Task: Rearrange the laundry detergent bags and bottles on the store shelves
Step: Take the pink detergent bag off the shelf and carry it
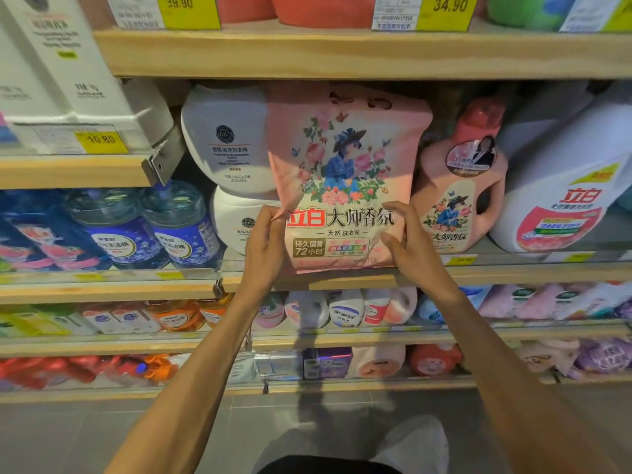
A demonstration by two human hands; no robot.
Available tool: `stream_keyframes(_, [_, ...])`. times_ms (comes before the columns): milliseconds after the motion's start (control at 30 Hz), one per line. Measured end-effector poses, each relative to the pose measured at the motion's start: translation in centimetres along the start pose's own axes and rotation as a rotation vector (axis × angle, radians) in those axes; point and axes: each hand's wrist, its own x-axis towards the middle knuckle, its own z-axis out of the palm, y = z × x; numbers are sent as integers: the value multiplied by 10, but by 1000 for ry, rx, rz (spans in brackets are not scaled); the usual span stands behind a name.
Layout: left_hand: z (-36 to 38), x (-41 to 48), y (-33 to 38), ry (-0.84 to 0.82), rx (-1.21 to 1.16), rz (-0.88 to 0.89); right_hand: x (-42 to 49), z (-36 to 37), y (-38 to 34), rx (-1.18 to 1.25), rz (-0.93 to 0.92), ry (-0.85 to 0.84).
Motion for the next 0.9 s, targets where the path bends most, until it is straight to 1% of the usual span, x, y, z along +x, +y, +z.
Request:
stream_keyframes(100, [-12, -12, 6, -30, 1, -64, -14, 3, -13, 34, 63, 4])
stream_keyframes(167, [-18, -21, 10, 5, -11, -103, -22, 1, -27, 77, 109, 8])
stream_keyframes(267, [-33, -32, 17, 64, -64, -139, -39, 4, -55, 248, 163, 21])
stream_keyframes(333, [-45, -40, 25, 54, -125, -178, -51, 6, -77, 314, 159, 39])
stream_keyframes(400, [-56, -48, 36, 58, -148, -220, -61, 5, -95, 331, 162, 17])
stream_keyframes(467, [-65, -55, 47, 65, -178, -263, -69, 1, -112, 351, 204, -35])
stream_keyframes(533, [-71, -58, 54, 52, -214, -326, -75, -6, -125, 338, 231, -45])
stream_keyframes(633, [-78, -67, 63, 6, -249, -393, -89, -12, -138, 309, 233, -19])
stream_keyframes(800, [-87, -104, 78, 36, -230, -463, -118, -10, -153, 316, 218, 33])
stream_keyframes(900, [-93, -129, 86, 32, -201, -464, -142, -12, -167, 369, 255, 40])
